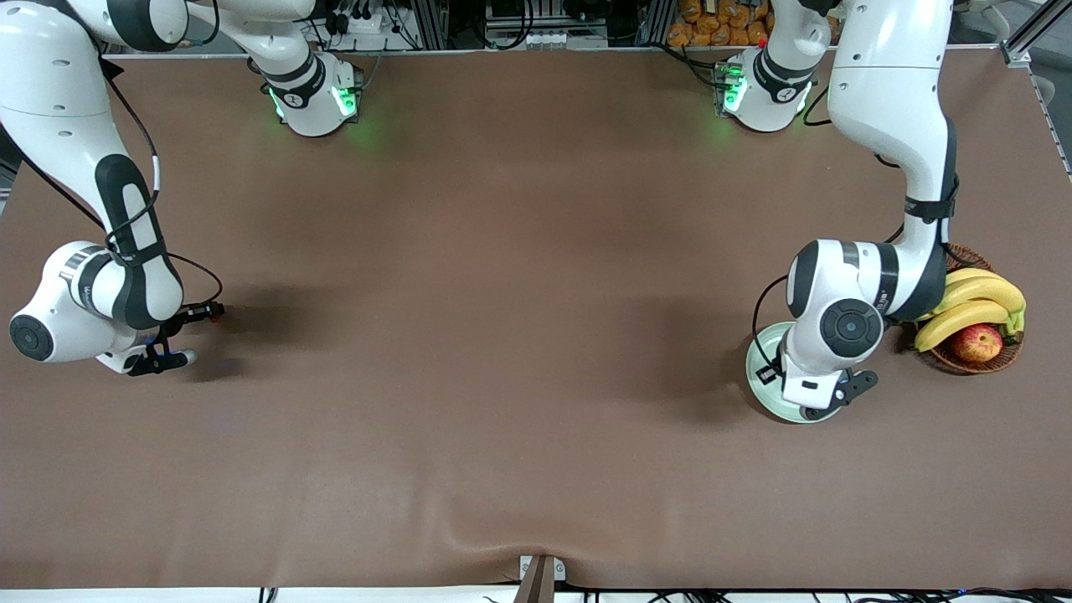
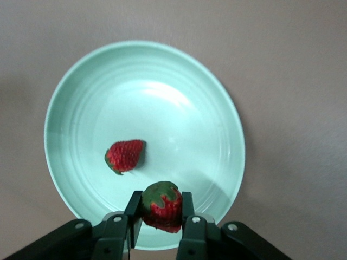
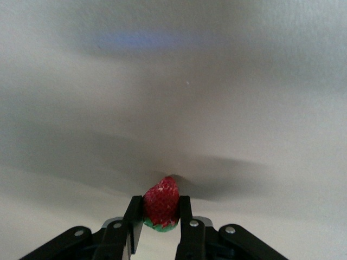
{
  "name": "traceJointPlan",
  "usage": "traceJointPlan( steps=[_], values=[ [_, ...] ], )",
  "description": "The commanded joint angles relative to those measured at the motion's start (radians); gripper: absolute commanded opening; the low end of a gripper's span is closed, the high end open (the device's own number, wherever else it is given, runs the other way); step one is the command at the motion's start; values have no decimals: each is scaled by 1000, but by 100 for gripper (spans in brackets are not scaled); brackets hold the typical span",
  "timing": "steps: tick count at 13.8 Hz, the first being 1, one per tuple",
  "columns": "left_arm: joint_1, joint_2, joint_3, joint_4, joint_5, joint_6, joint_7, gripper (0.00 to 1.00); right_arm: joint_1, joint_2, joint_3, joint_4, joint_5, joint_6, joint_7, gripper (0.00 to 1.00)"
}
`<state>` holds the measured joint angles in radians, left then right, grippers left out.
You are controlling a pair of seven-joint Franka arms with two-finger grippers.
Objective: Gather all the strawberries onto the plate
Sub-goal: 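Carry the second strawberry onto the green plate with the left gripper and release, then grasp the third strawberry with the right gripper while the left gripper withdraws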
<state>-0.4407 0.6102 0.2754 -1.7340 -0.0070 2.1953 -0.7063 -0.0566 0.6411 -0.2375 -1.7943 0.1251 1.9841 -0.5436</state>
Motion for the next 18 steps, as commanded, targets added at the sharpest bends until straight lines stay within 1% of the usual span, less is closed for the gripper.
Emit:
traceJointPlan(
  steps=[1,3,4,5,6,9,11,12,13,16,17,18],
  values=[
    [2,5,-2,-30,-16,20,21,0,49,-12,-2,48,-1,-4,2,0],
    [16,16,-4,-39,-16,21,28,0,119,-12,0,108,53,-5,42,0],
    [25,19,-8,-39,-16,21,36,4,153,-11,0,121,108,-2,104,0],
    [31,22,-12,-36,-16,21,38,53,187,-8,6,124,178,2,152,0],
    [36,22,-13,-32,-16,21,44,100,237,-6,7,127,250,5,192,0],
    [28,-9,-12,-24,-16,20,48,100,383,-6,7,138,472,7,321,0],
    [17,-36,-25,-12,-16,18,41,100,467,-5,7,150,594,9,397,0],
    [17,-52,-50,-7,-16,18,36,100,509,-1,7,150,628,12,418,0],
    [16,-62,-71,0,-17,18,33,100,549,5,7,150,642,34,419,0],
    [16,-67,-149,42,-18,17,-30,100,656,37,7,150,646,136,422,0],
    [16,-67,-172,54,-18,17,-36,100,682,46,7,148,663,156,422,0],
    [16,-67,-197,69,-18,17,-44,100,701,51,7,147,701,159,421,0]
  ],
)
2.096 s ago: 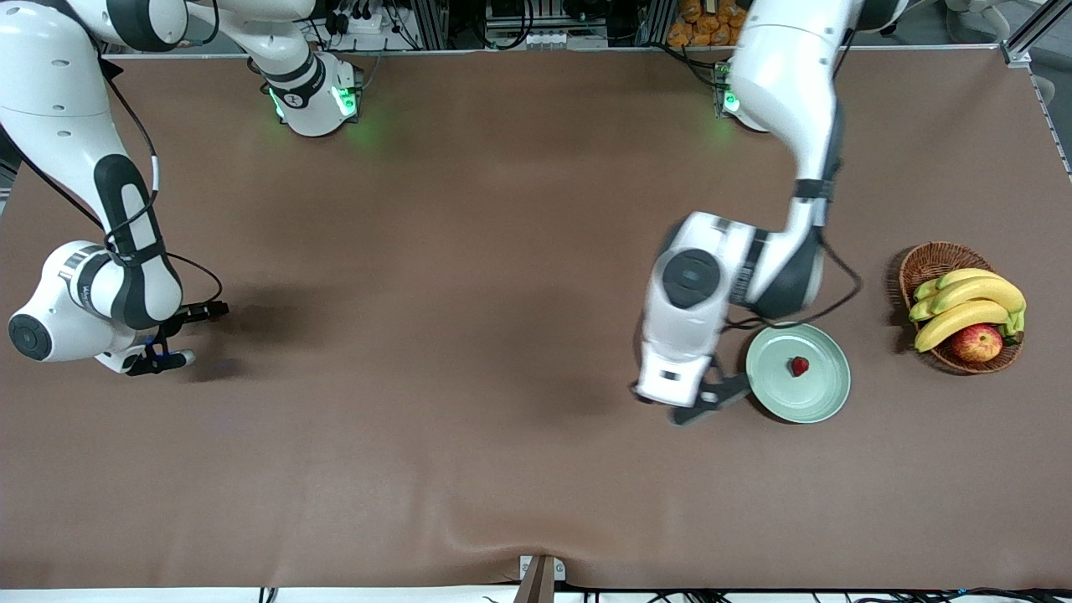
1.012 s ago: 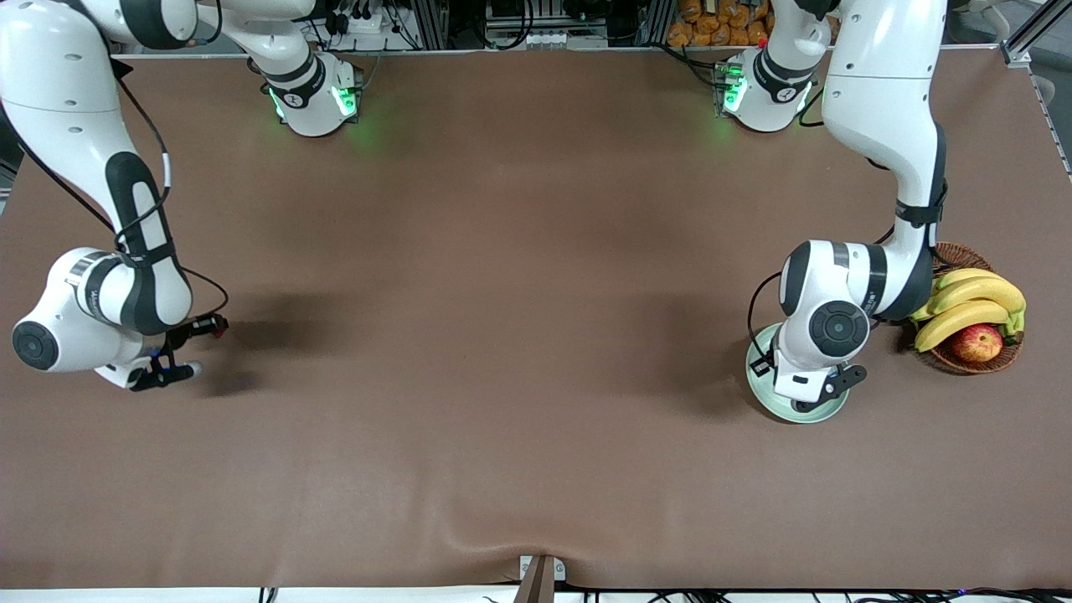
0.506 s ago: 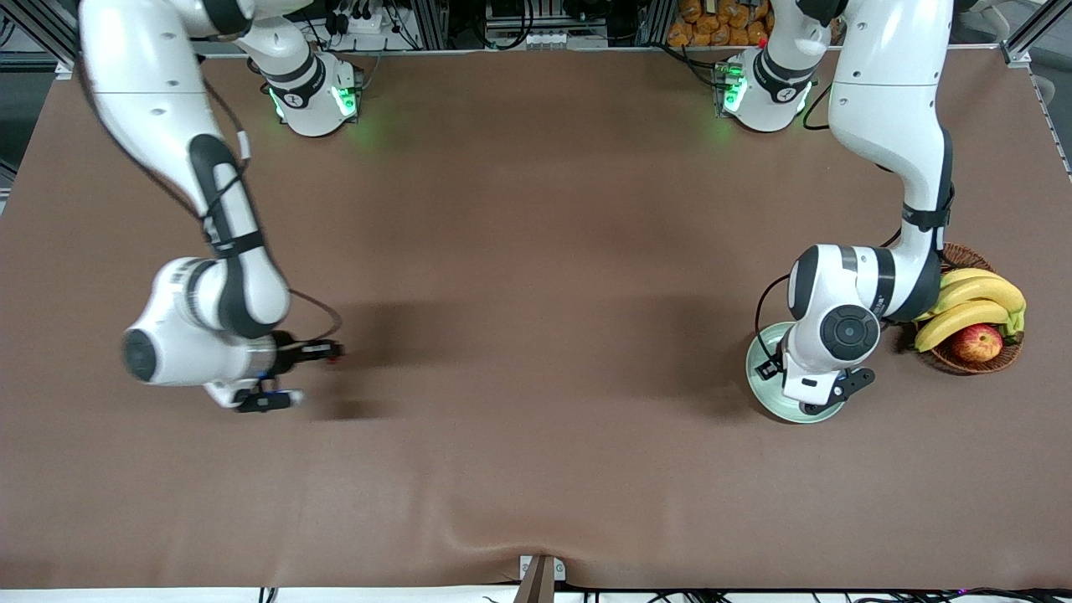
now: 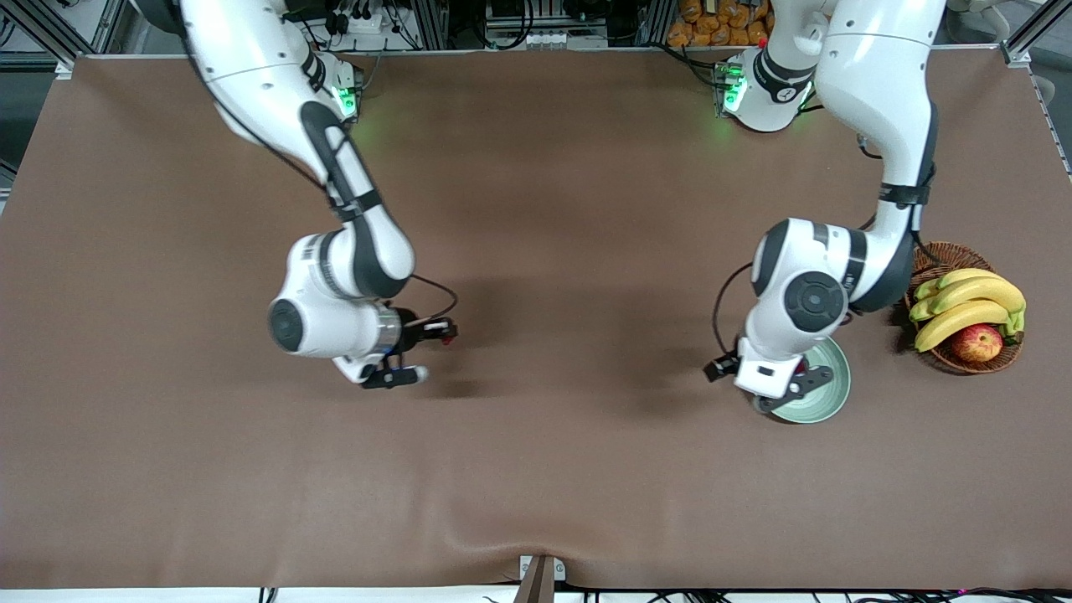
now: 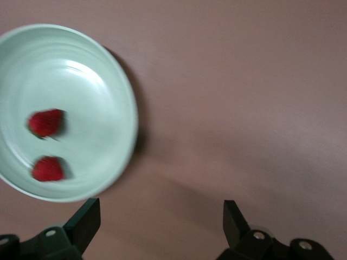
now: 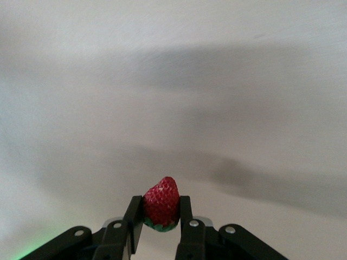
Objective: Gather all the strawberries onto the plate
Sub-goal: 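Grasp the third strawberry with the right gripper while the left gripper withdraws, then set the third strawberry down mid-table with the right gripper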
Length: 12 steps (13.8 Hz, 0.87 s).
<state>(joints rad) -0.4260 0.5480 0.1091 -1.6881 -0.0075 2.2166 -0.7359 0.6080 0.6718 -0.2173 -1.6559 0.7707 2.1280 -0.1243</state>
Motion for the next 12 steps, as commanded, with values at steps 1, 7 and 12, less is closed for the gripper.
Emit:
traceJointPlan(
  steps=[1,7,12],
  values=[
    [1,-3,-43,44,-17,-5,-31,100,53,28,-13,8,77,16,2,0],
    [-7,56,-115,143,-37,-5,-112,100,88,71,-14,4,81,40,2,66],
    [-59,153,-177,254,-35,6,-151,100,8,17,-27,14,81,26,2,100]
  ],
)
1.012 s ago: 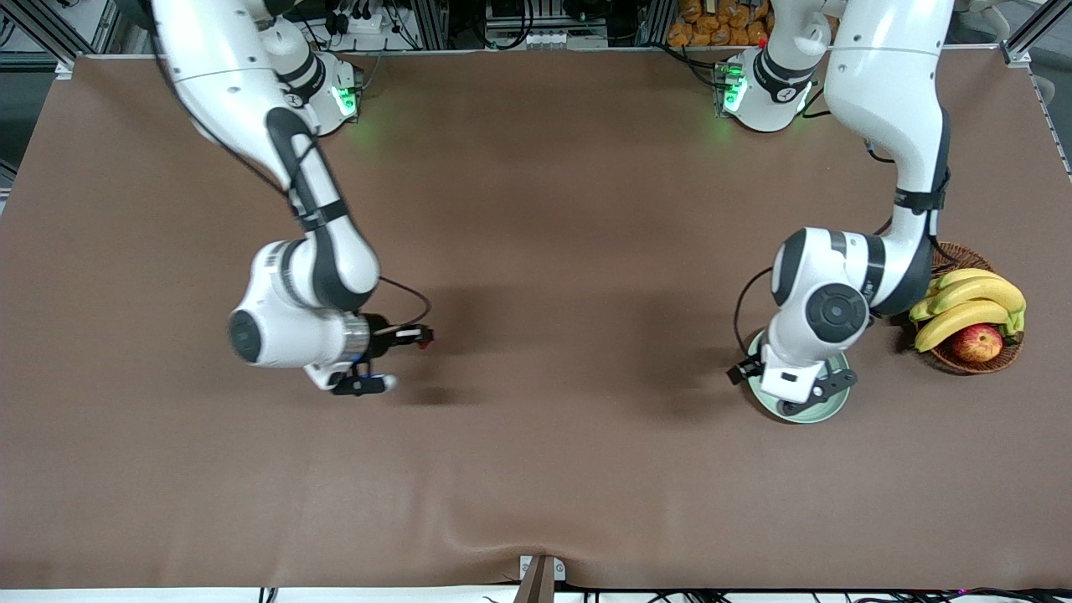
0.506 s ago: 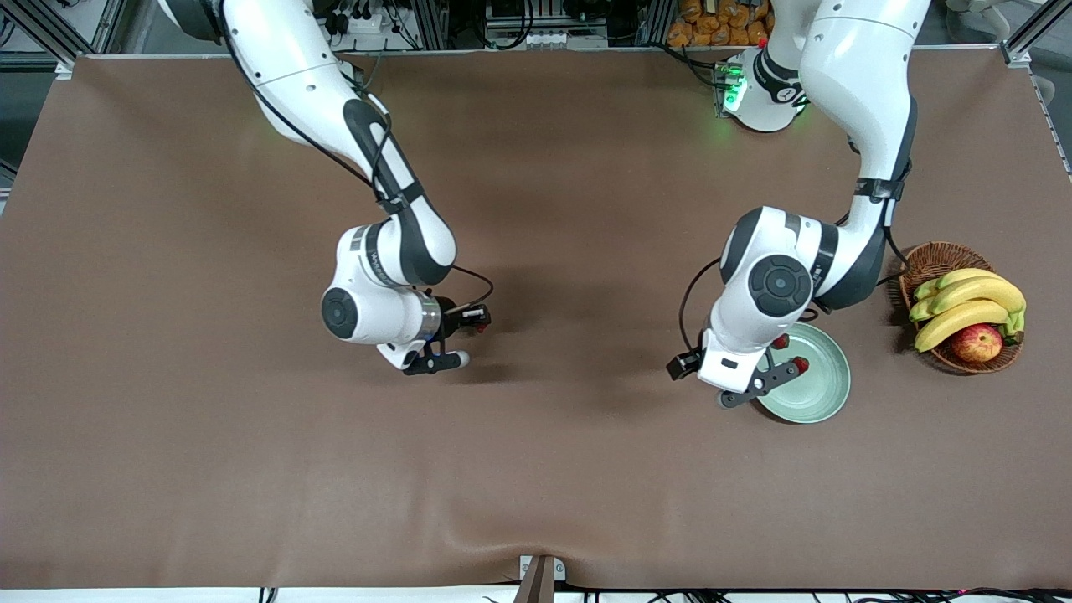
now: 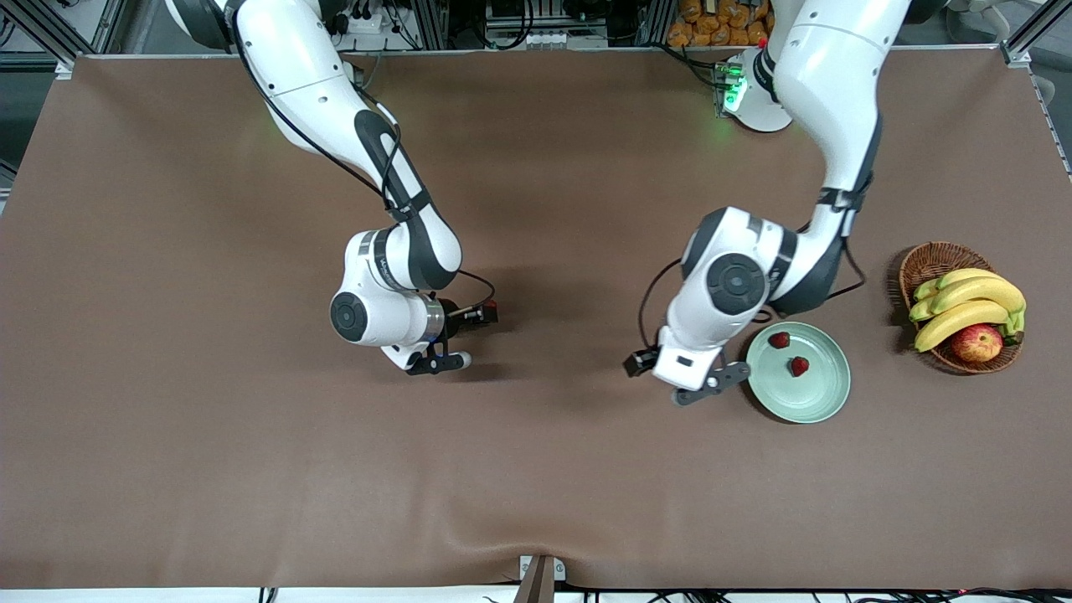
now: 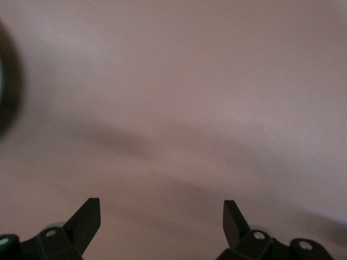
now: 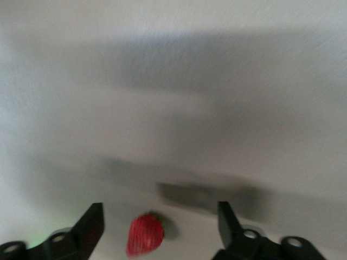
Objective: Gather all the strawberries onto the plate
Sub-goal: 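Set the third strawberry down mid-table with the right gripper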
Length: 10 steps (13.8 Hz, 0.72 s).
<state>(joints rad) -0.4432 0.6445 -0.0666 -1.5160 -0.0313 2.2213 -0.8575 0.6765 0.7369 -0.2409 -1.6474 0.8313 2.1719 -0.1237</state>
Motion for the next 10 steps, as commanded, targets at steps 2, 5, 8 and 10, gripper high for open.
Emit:
traceJointPlan(
  steps=[2,5,8,10],
  values=[
    [-69,89,-1,106,-7,36,-15,100,-138,-111,-3,17,8,-26,-1,100],
    [-135,142,4,169,-5,84,-29,100,-216,-191,-62,18,-3,-134,1,100],
    [-219,190,17,220,-2,135,-55,100,-239,-232,-196,90,-104,-311,-1,100],
    [-312,222,77,238,-2,193,-60,100,-248,-258,-242,158,-216,-395,1,100]
  ],
)
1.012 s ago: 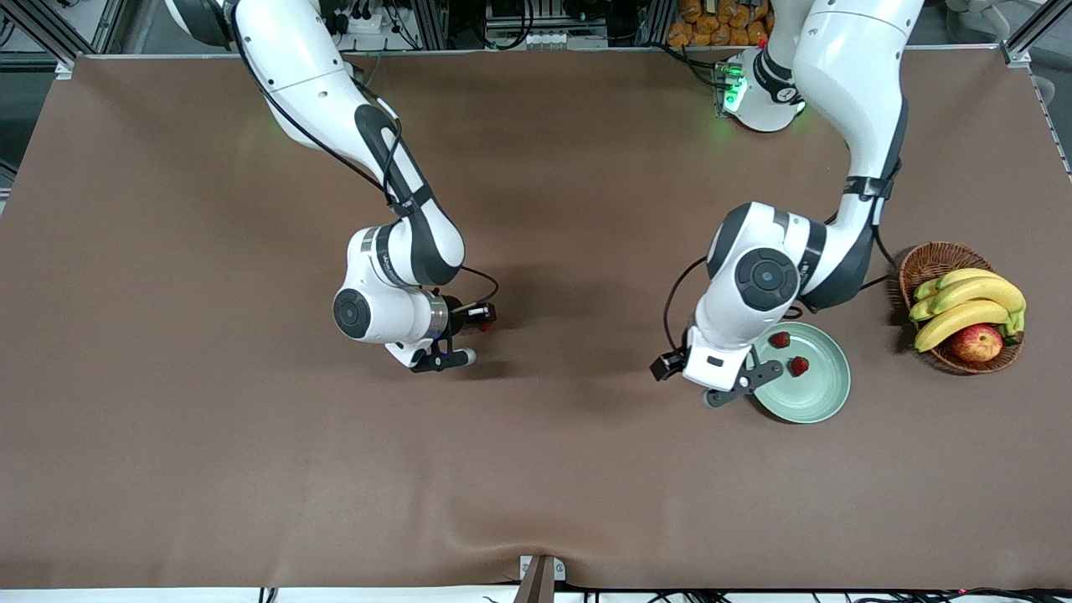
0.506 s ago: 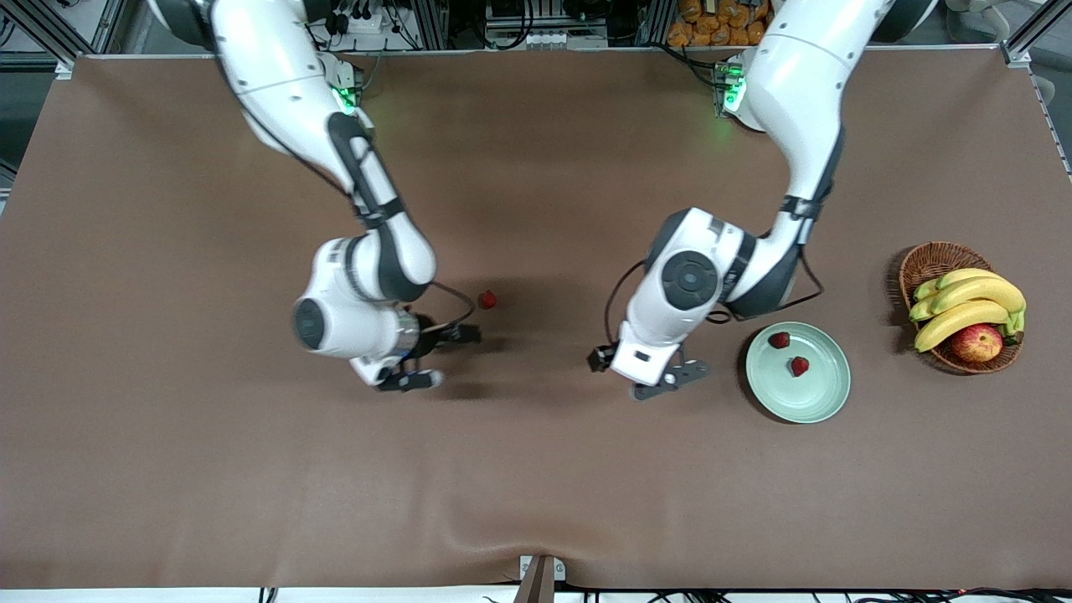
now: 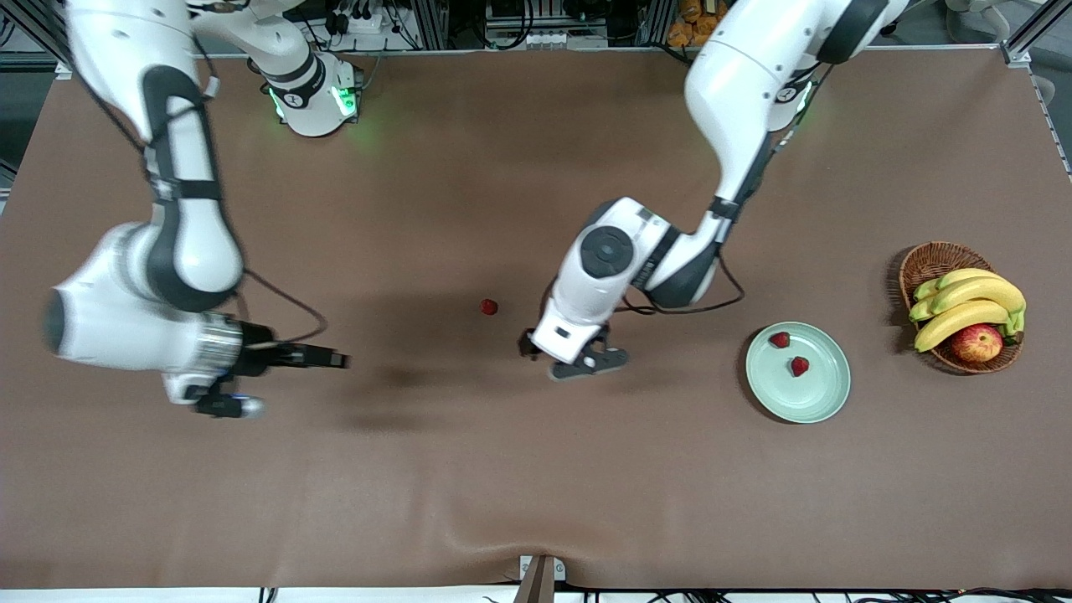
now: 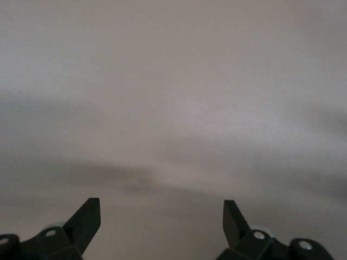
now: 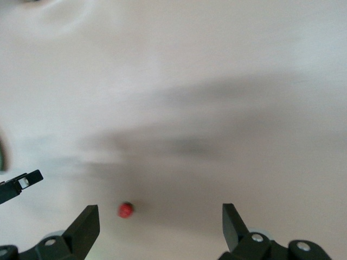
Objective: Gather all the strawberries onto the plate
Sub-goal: 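Grasp the third strawberry with the left gripper while the right gripper retracts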
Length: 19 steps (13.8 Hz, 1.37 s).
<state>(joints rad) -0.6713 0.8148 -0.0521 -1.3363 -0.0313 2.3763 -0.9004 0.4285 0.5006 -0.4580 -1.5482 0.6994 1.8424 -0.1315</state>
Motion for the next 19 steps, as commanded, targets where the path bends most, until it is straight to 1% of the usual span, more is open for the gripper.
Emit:
traceJointPlan(
  steps=[1,3,4,5,6,7,8,9,10,11,12,14,16,17,19],
  values=[
    [-141,63,107,68,-4,59,-18,100,-13,-45,-28,83,-150,-86,9,100],
    [-218,101,159,97,-4,77,-18,100,-28,-85,-19,118,-320,-92,9,100],
    [-247,119,176,107,-2,77,-18,100,-30,-106,-18,126,-381,-94,9,100],
    [-279,133,199,111,-2,87,-18,100,-37,-132,-14,126,-421,-116,9,100],
    [-318,141,227,109,-1,110,-15,100,-65,-148,-8,131,-434,-159,9,100],
    [-345,158,250,111,-1,121,-14,100,-97,-161,18,146,-440,-210,10,100],
    [-372,165,267,111,-1,139,-12,100,-149,-177,57,166,-460,-256,24,100],
    [-398,173,284,111,-1,155,-11,100,-202,-203,123,174,-512,-284,36,100],
    [-421,181,299,111,1,159,-11,100,-256,-229,209,174,-597,-290,42,100],
    [-444,190,317,111,1,159,-11,100,-302,-249,281,178,-662,-292,53,100],
    [-464,202,334,111,1,159,-11,100,-336,-267,341,180,-701,-292,78,100],
    [-491,221,354,108,33,159,-12,100,-405,-299,419,175,-709,-299,110,100],
    [-495,230,351,103,71,158,-18,100,-454,-312,482,177,-715,-310,115,100],
    [-496,230,351,101,73,156,-18,100,-474,-320,499,177,-722,-313,115,100],
    [-504,231,350,100,73,155,-18,100,-485,-346,503,174,-735,-348,115,100]
  ],
)
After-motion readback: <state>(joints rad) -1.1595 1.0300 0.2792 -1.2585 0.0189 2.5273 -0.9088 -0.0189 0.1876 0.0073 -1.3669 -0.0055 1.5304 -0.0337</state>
